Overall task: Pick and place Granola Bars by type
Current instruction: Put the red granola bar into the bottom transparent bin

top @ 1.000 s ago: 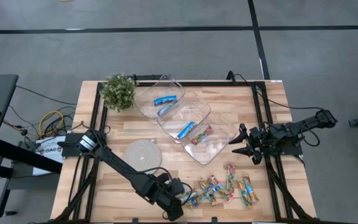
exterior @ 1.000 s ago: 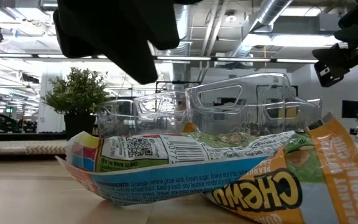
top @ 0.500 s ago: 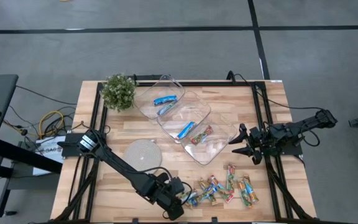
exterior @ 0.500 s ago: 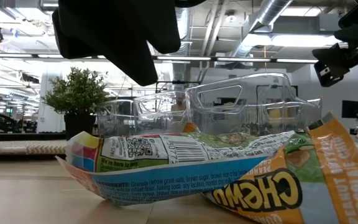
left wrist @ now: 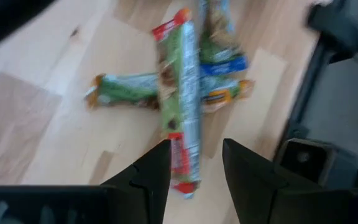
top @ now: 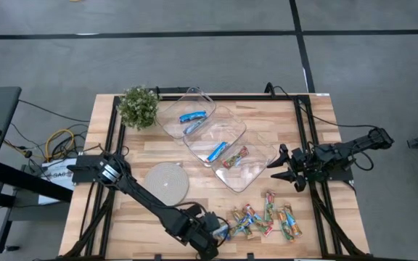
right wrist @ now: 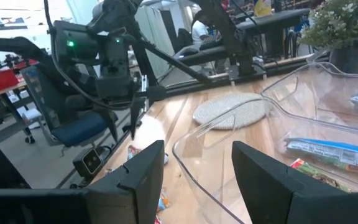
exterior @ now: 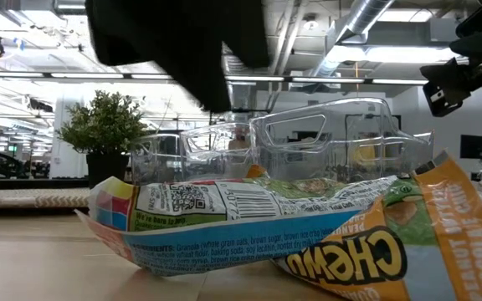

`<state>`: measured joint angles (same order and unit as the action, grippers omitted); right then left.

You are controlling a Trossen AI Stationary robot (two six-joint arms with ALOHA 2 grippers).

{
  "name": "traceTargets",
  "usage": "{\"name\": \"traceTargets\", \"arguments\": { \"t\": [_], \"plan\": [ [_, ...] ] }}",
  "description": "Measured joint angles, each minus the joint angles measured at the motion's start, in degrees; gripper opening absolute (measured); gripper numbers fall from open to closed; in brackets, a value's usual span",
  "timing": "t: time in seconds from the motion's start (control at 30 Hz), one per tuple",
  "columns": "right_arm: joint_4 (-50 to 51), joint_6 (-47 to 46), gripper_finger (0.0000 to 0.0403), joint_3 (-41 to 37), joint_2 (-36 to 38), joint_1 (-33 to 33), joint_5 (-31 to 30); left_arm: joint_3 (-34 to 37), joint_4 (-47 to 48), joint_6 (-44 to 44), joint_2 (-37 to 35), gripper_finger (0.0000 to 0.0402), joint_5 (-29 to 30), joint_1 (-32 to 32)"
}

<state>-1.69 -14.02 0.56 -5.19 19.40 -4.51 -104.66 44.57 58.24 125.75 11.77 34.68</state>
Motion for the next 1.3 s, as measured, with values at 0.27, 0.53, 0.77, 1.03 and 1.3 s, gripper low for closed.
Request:
{"name": "traceTargets", "arguments": {
  "t": [0.27,0.53,0.77,1.03,1.3],
  "plan": [
    [0.0,0.0,0.0184,0.0,0.0,0.0,0.0,0.04,1.08,0.29,0.01,0.0137,-1.17,-0.12],
    [0.0,0.0,0.0184,0.0,0.0,0.0,0.0,0.21,0.47,-0.47,0.75,0.0164,-2.81,-0.44],
    [0.04,0.0,0.0184,0.0,-0.24,0.0,0.0,0.59,-1.1,-0.5,2.1,0.0226,-5.19,-0.65],
    [0.03,0.0,0.0184,0.0,-0.39,0.0,0.02,0.63,-1.59,-1.66,3.89,0.0251,-5.24,-1.03],
    [0.21,0.0,0.0184,0.01,-0.42,0.01,0.02,0.84,-1.13,-2.92,4.75,0.0252,-4.2,-1.0]
  ]
}}
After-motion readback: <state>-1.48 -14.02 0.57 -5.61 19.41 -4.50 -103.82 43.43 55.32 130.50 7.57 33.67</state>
